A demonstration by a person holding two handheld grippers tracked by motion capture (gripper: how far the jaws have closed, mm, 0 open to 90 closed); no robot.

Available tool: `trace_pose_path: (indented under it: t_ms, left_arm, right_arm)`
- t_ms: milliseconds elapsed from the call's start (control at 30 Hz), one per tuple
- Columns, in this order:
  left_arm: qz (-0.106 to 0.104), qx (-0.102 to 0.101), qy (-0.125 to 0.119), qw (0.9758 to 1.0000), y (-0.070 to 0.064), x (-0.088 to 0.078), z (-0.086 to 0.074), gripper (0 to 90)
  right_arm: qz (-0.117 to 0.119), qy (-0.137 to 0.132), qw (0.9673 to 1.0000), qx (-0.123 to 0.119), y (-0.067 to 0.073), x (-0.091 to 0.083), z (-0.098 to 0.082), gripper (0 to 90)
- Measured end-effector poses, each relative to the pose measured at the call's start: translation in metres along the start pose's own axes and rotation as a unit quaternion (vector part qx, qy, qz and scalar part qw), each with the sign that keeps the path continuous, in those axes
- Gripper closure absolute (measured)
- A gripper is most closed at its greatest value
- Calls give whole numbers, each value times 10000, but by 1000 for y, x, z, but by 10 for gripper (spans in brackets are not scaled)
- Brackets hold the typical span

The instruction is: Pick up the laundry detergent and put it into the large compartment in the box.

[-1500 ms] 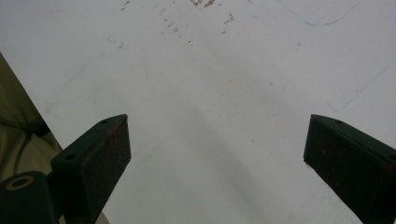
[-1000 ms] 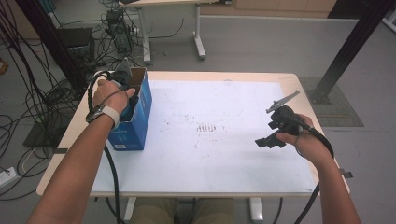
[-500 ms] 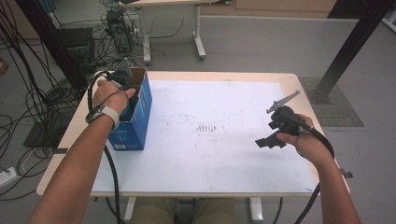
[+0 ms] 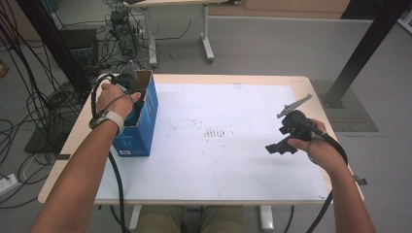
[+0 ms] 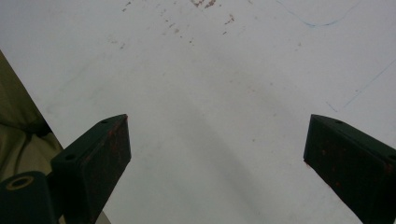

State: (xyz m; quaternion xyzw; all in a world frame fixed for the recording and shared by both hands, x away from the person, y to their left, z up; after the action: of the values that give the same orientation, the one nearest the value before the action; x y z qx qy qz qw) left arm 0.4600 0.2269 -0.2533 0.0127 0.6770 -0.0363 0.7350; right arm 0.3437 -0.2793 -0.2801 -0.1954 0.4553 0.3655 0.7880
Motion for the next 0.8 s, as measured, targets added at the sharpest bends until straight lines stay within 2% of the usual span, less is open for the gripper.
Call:
trace_pose_path:
  t_ms: [800]
  left_arm:
    - [-1, -8, -3, 10000, 0, 0, -1, 392]
  right_arm:
    - [-2, -9, 10000, -31, 1, 0, 1, 73]
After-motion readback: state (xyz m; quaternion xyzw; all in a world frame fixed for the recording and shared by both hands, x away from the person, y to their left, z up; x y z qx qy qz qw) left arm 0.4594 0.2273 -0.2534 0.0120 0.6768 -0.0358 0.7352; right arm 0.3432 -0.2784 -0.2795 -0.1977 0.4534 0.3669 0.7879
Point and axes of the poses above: each handheld gripper's, and its own axes: x roughly forward along the jaws, z roughly out of its top, y roughly to its left, the point moved 10 cm from there along x, roughly forward along the jaws, and after that the axes turned 3 degrees about -z, right-handed, at the moved point
